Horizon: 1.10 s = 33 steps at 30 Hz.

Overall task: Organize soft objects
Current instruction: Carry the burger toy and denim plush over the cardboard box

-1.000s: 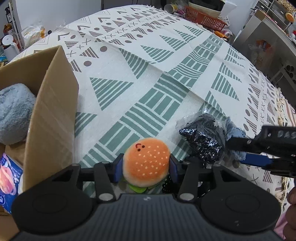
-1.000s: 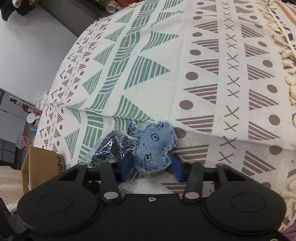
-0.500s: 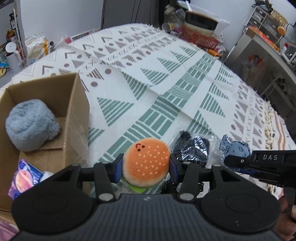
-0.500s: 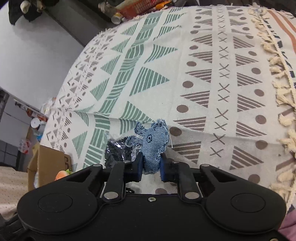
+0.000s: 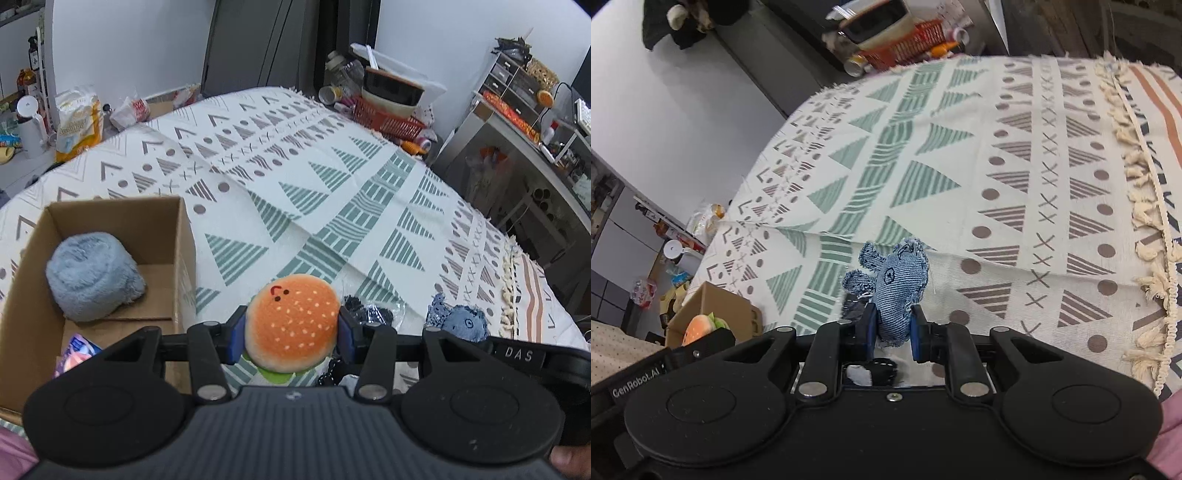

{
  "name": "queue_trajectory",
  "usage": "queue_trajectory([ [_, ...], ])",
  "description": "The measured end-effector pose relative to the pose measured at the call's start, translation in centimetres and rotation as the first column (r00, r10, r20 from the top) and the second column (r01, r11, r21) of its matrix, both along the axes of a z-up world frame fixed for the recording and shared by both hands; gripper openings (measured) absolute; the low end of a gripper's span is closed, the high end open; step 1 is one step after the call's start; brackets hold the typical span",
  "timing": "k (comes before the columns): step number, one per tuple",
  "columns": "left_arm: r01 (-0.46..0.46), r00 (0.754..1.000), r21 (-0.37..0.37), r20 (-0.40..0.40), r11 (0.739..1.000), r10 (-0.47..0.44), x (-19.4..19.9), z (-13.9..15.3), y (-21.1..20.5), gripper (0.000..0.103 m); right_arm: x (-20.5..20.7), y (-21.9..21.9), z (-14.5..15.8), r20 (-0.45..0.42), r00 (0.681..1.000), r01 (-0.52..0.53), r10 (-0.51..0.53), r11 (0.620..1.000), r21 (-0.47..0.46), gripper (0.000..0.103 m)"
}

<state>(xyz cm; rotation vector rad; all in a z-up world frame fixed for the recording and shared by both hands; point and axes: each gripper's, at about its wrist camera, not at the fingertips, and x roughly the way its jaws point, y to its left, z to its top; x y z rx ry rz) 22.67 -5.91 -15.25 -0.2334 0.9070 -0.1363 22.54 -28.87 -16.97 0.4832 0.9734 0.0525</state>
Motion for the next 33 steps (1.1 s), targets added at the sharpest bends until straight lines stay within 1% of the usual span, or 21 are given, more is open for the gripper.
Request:
queue_trajectory([
  [7, -0.008, 0.999, 0.016, 0.035, 1.000, 0.008, -1.2, 1.3, 1.3, 0.048, -0.8, 1.3, 1.5, 0.066, 0.998, -0.015, 0.015, 1.000, -0.004, 0.018],
  [10, -0.022, 0.999, 0.011, 0.041, 1.000, 0.022, -1.5, 1.8, 2.3, 0.048, -0.9, 1.9, 2.1, 0.094, 0.995, -0.024, 0.025, 1.000, -0.011, 0.018],
  [13, -0.035, 0.998, 0.009, 0.047, 0.999, 0.035, -1.7, 2.2, 3.1, 0.048, -1.1, 2.7, 2.6, 0.117, 0.992, -0.039, 0.045, 0.998, -0.052, 0.018],
  [17, -0.049, 0.997, 0.013, 0.052, 0.999, 0.048, -2.1, 2.4, 4.2, 0.048, -1.2, 3.7, 3.1, 0.131, 0.989, -0.060, 0.071, 0.995, -0.083, 0.018],
  [23, -0.079, 0.996, 0.024, 0.048, 0.997, 0.078, -2.7, 2.5, 6.2, 0.048, -1.6, 5.8, 4.1, 0.176, 0.977, -0.096, 0.118, 0.987, -0.129, 0.018],
  [26, -0.095, 0.994, 0.019, 0.050, 0.995, 0.094, -2.8, 2.6, 7.4, 0.048, -1.7, 7.1, 4.5, 0.194, 0.969, -0.130, 0.155, 0.982, -0.136, 0.018],
  [33, -0.139, 0.989, 0.016, 0.059, 0.990, 0.138, -2.9, 2.8, 10.0, 0.048, -1.8, 9.4, 4.9, 0.218, 0.954, -0.181, 0.205, 0.975, -0.126, 0.018],
])
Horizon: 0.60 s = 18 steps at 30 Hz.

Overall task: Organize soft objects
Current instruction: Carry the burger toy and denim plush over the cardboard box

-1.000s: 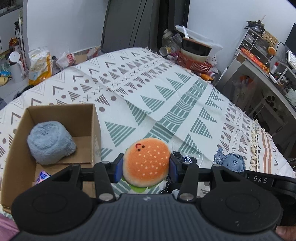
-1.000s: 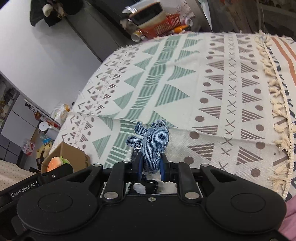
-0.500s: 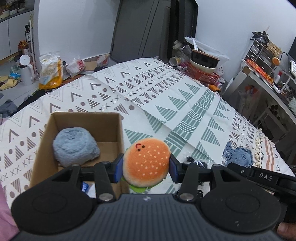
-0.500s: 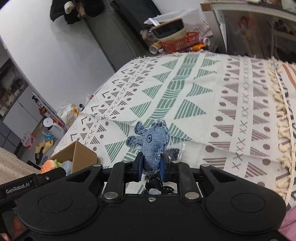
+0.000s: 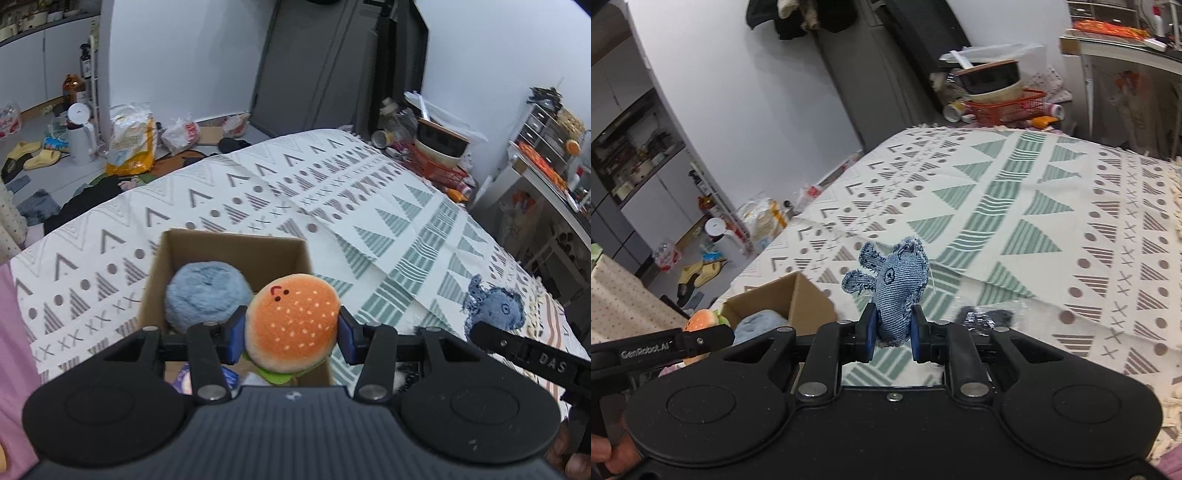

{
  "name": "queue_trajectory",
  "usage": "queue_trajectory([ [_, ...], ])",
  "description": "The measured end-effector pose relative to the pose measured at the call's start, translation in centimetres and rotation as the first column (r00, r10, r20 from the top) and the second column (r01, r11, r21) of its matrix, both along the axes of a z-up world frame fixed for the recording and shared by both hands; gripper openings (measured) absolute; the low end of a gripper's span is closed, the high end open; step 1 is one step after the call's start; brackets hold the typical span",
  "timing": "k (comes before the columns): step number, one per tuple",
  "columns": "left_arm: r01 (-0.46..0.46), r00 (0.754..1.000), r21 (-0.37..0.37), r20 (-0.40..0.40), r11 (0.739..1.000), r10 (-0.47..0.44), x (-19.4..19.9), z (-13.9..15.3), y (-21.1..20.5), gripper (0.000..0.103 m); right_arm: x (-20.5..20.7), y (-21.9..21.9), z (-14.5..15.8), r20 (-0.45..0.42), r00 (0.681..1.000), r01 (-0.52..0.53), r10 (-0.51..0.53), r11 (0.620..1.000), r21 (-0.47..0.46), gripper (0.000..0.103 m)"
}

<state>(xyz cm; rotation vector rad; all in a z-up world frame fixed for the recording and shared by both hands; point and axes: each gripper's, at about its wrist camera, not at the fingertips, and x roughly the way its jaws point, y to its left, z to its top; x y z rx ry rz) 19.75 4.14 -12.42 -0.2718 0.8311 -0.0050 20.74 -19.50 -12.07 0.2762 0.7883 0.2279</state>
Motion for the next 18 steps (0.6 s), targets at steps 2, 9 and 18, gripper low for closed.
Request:
queue_trajectory([
  [2, -0.017, 1.000, 0.008, -0.002, 1.000, 0.017, 0.0, 0.0, 0.7, 0.048, 0.0, 0.7, 0.1, 0.008, 1.000, -0.017, 0.017, 1.000, 0.002, 0.018],
  [9, -0.064, 0.997, 0.010, -0.038, 0.998, 0.065, 0.2, -0.6, 3.1, 0.048, -0.3, 3.2, 0.1, 0.022, 0.997, -0.080, 0.080, 0.997, 0.007, 0.018],
  [18, -0.120, 0.986, 0.007, -0.112, 0.993, 0.120, 0.9, -3.1, 5.2, 0.048, -0.1, 5.7, -0.1, 0.019, 0.989, -0.144, 0.144, 0.989, 0.015, 0.018],
])
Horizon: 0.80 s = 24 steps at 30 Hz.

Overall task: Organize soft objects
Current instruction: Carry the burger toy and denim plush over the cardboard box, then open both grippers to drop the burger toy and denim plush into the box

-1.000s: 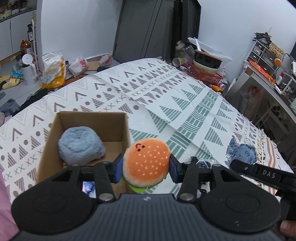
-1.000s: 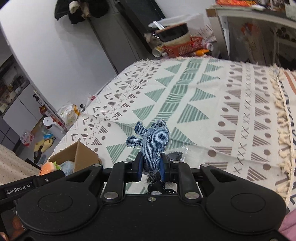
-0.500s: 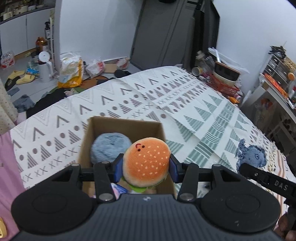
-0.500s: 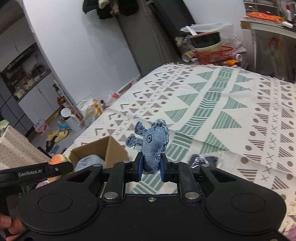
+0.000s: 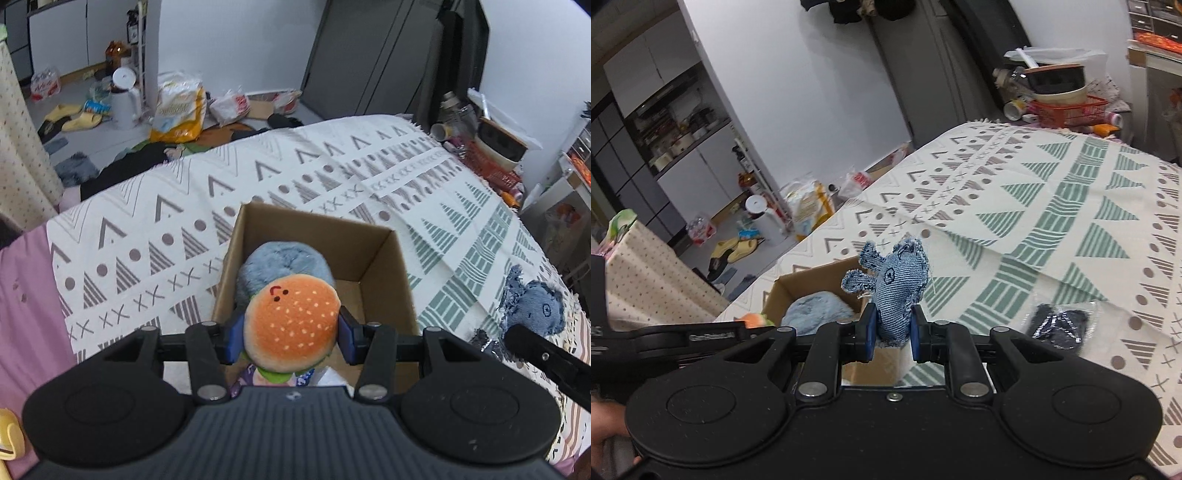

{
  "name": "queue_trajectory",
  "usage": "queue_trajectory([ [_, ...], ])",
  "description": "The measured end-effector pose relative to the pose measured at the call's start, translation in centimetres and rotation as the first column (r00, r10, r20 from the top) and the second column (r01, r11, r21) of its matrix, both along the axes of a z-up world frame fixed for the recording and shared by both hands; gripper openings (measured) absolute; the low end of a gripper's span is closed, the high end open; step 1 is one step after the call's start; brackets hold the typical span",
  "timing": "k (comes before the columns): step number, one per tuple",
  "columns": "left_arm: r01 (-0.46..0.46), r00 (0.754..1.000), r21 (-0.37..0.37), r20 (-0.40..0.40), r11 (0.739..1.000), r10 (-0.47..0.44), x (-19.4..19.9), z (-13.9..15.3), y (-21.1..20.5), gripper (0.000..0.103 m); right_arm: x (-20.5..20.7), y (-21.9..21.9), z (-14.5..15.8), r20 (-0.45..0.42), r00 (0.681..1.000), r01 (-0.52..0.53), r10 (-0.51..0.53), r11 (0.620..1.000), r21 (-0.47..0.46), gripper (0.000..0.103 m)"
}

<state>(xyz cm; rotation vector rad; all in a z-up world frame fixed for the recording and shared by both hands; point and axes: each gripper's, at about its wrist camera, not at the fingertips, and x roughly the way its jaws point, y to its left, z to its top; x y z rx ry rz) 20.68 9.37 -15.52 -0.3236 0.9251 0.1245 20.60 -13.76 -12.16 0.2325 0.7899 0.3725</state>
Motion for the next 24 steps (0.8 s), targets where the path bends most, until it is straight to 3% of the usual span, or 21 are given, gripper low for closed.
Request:
queue_trajectory([
  [6, -0.015, 0.999, -0.002, -0.032, 1.000, 0.015, 0.5, -1.4, 0.3, 0.052, 0.4, 1.5, -0.1, 0.000, 0.999, -0.039, 0.039, 0.999, -0.005, 0.018],
  [11, -0.035, 0.998, -0.039, -0.047, 0.999, 0.033, 1.1, -2.0, 0.8, 0.065, 1.1, 2.7, -0.7, -0.033, 0.997, -0.066, 0.066, 0.998, 0.019, 0.018],
  [24, -0.040, 0.999, -0.062, -0.017, 0.997, 0.039, 0.9, -1.2, 1.1, 0.069, 1.3, 6.1, -2.2, -0.076, 0.985, -0.154, 0.153, 0.988, -0.016, 0.020],
])
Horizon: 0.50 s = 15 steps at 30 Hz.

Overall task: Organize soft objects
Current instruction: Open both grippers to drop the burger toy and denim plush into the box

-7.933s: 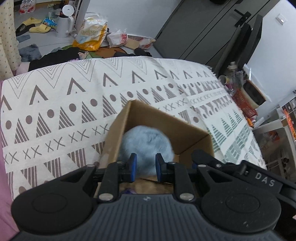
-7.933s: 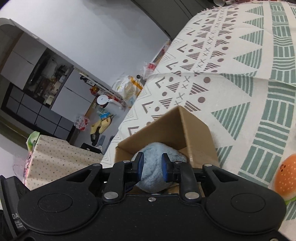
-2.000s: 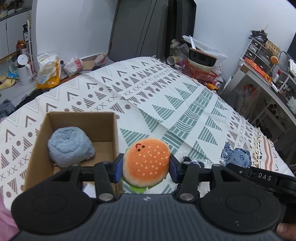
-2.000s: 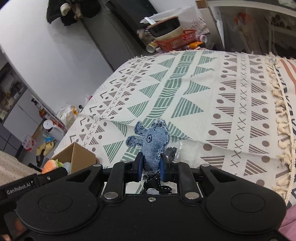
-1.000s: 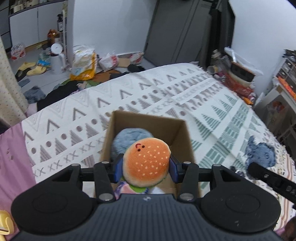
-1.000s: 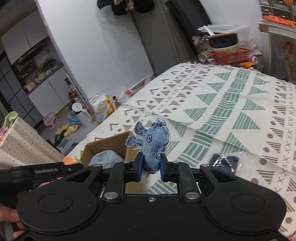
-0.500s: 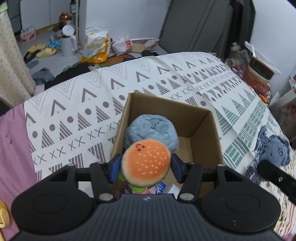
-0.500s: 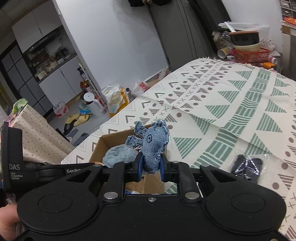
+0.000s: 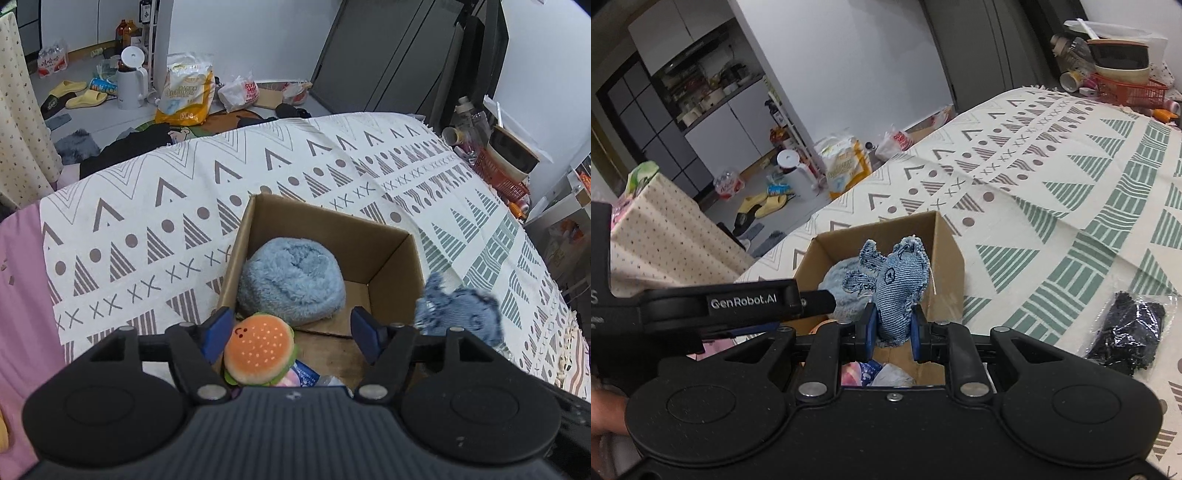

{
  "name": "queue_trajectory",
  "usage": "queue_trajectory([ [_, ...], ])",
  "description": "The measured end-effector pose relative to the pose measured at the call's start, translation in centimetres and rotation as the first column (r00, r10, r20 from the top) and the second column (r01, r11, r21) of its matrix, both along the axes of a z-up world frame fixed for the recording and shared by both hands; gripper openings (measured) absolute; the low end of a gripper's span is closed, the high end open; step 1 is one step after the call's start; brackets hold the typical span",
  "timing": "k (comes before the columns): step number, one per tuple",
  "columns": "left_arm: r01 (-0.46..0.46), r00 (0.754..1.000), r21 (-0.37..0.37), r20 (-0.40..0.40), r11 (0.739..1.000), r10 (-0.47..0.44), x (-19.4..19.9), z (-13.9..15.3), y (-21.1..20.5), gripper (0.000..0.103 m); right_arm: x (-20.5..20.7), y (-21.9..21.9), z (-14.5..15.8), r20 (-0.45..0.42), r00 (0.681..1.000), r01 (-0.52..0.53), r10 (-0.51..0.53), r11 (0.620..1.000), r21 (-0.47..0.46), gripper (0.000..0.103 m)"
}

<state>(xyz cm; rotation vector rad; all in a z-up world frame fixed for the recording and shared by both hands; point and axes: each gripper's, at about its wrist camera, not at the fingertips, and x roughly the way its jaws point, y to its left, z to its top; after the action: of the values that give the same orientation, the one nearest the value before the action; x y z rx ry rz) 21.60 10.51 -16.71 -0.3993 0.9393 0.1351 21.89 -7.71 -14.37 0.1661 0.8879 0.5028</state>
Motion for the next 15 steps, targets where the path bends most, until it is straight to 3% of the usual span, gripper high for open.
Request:
queue_trajectory([
  [5, 0.000, 1.000, 0.008, 0.015, 1.000, 0.000, 0.0, 0.0, -0.1, 0.070, 0.0, -0.2, 0.4, 0.024, 1.000, 0.005, -0.005, 1.000, -0.013, 0.032],
  [7, -0.002, 1.000, 0.023, 0.026, 1.000, 0.002, 0.0, 0.2, -0.2, 0.070, 0.0, -0.9, 0.7, 0.033, 0.999, 0.041, -0.041, 0.999, -0.018, 0.040],
  [14, -0.020, 0.998, 0.038, 0.067, 0.999, 0.017, 0.0, 1.4, -0.5, 0.077, 0.6, -4.2, 1.0, 0.003, 0.987, 0.161, -0.161, 0.987, 0.001, 0.045],
  [15, -0.018, 0.997, 0.043, 0.071, 0.999, 0.015, -0.1, 1.6, -0.7, 0.078, 0.6, -4.8, 1.1, -0.006, 0.983, 0.186, -0.186, 0.983, -0.007, 0.051],
])
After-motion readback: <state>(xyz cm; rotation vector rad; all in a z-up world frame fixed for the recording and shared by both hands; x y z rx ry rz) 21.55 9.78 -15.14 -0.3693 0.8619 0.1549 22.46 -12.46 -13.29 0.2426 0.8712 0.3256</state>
